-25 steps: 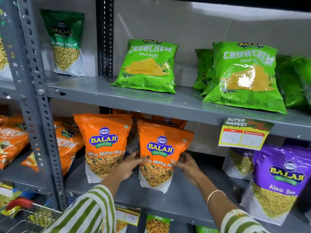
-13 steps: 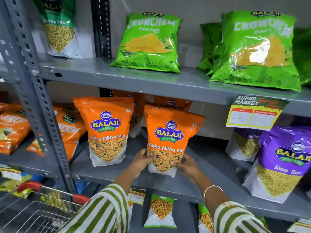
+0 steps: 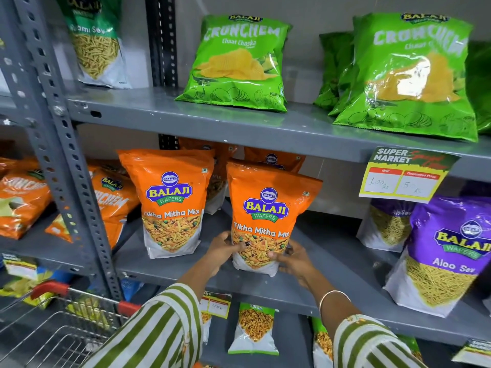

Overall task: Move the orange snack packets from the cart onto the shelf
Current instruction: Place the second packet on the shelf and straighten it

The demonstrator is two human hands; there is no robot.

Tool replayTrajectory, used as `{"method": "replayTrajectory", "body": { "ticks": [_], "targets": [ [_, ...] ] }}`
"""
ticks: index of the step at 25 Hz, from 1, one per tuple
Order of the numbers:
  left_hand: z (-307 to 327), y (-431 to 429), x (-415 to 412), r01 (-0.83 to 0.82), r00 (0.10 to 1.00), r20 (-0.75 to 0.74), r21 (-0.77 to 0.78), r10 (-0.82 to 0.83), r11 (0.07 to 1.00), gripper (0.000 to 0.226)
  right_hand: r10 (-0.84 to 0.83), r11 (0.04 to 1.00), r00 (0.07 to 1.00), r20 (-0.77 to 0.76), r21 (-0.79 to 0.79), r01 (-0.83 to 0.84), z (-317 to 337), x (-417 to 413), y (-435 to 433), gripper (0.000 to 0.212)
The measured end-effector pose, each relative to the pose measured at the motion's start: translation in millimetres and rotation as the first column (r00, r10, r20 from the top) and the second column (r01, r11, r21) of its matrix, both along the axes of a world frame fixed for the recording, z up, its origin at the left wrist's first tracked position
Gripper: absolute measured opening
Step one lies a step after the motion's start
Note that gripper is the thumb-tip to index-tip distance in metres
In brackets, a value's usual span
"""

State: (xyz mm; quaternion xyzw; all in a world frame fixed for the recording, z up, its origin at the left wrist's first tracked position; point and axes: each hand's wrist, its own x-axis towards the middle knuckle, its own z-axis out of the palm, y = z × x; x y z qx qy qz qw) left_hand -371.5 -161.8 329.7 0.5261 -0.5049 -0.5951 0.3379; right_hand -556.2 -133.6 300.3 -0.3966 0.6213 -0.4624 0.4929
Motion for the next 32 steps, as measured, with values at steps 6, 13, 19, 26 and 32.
{"method": "replayTrajectory", "body": {
  "ticks": [6, 13, 19, 26, 32],
  "targets": [
    [0.8, -0.1, -0.1, 0.006, 1.000, 0.010, 0.003, -0.006, 1.000, 0.050, -0.003, 1.000, 1.000, 0.004, 0.006, 0.003, -0.6, 0.2, -1.0, 0.064],
    [0.3, -0.2, 0.2, 0.017, 1.000, 0.007, 0.008, -0.017, 1.000, 0.053, 0.005, 1.000, 1.000, 0.016, -0.003, -0.005, -1.3, -0.2, -0.9, 0.062],
    [-5.3, -4.0, 16.5, 0.082, 0.995, 0.057, 0.022, -0.083, 0.996, 0.068, 0.251, 0.915, 0.940, -0.229, 0.372, -0.154, 27.3, -6.2, 1.2, 0.077],
    [4.0, -24.5, 124.7, -0.078, 0.897, 0.440, 0.253, -0.043, 0.964, 0.039, 0.802, 0.434, 0.595, -0.054, 0.737, -0.518, 63.4, 80.8, -20.3, 0.065],
    [-11.0, -50.7, 164.5, -0.343, 0.924, 0.135, -0.127, 0.358, 0.931, 0.073, 0.359, 0.933, 0.852, -0.380, 0.129, -0.335, 42.8, 165.9, -74.0, 0.078]
  ]
}}
